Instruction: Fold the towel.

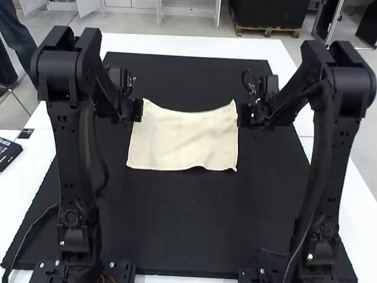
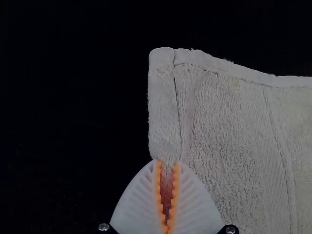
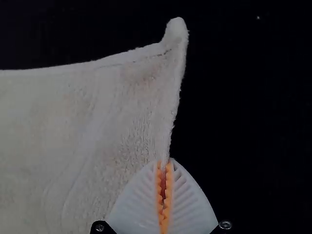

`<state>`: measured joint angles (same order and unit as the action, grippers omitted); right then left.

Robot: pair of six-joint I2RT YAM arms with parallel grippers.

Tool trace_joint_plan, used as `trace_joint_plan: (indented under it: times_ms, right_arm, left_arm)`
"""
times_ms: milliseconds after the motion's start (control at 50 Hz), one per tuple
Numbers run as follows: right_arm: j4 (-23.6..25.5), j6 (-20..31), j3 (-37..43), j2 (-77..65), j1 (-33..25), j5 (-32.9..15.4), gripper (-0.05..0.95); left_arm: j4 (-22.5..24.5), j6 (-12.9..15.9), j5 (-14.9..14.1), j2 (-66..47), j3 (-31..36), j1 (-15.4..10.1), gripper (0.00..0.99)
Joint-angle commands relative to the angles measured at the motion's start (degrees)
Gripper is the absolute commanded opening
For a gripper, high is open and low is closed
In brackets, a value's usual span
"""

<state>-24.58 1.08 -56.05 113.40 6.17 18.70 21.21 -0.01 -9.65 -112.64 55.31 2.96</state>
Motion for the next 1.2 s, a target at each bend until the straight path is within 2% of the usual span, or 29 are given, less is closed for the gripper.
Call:
trace_joint_plan:
  times_ms: [0,220,400,500,660,1180]
  right_arm:
    - [-0.3,-0.5,0.6,-3.2,-1.1,1.1,0.01]
    - [1.0,-0.8,2.4,-6.5,-1.2,2.0,0.01]
    - [4.6,-0.9,3.7,-9.7,-1.2,3.9,0.01]
    - [6.2,-0.8,4.9,-11.8,-1.2,4.2,0.01]
    - [7.7,-1.4,7.0,-15.3,-1.2,4.7,0.01]
    - [14.2,-2.0,14.5,-26.7,-1.1,6.7,0.01]
  left_arm:
    - [0.0,0.6,-1.4,3.0,-1.4,0.8,0.026]
    - [-2.1,1.1,-2.3,6.9,-3.7,1.4,0.026]
    - [-2.4,1.3,-3.0,10.4,-6.1,2.3,0.026]
    - [-3.6,2.3,-3.4,12.9,-7.5,2.7,0.026]
    - [-5.6,2.3,-4.2,16.8,-9.5,3.1,0.026]
    - [-9.7,3.4,-4.4,28.7,-18.7,3.2,0.026]
